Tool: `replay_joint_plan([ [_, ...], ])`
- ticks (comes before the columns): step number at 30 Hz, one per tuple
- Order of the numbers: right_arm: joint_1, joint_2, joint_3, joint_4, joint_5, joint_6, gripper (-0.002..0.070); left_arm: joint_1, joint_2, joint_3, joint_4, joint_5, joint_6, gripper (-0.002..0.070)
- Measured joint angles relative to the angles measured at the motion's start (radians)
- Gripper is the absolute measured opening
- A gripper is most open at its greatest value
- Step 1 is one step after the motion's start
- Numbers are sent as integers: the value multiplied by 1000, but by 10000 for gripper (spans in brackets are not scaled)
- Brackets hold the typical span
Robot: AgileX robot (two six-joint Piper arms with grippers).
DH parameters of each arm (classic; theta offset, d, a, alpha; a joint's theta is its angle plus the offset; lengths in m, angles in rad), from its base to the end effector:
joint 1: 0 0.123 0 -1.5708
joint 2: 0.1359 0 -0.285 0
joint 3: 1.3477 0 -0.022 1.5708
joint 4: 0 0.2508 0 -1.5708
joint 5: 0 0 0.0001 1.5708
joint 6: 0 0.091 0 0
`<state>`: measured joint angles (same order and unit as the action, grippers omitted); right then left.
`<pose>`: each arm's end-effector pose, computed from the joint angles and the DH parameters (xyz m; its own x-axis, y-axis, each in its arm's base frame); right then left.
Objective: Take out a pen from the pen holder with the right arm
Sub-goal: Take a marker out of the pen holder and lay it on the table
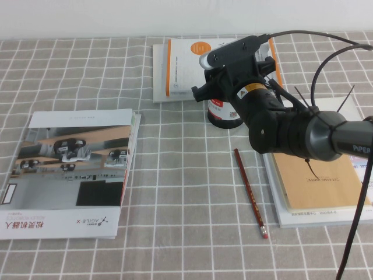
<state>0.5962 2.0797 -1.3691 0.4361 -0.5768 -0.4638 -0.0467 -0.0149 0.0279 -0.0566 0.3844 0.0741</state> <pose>0.4056 0.2499 0.2141 -0.0420 -0.1358 -0.9898 -0.3619 0.9255 -0.1117 0.0520 -0.0044 0.1701 -0.3029 0.0358 -0.9524 0.0734 0.9972 0.0141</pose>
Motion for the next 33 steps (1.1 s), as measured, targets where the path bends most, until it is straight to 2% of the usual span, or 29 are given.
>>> replay_joint_plan([
  [9,0,0,0,0,5,0,281,0,0,0,0,0,0,-3],
  [18,0,0,0,0,5,0,214,0,0,0,0,0,0,-3],
  [29,0,-13,0,0,40,0,211,0,0,0,0,0,0,-3],
  [33,0,-40,0,2,56,0,270,0,0,0,0,0,0,-3],
])
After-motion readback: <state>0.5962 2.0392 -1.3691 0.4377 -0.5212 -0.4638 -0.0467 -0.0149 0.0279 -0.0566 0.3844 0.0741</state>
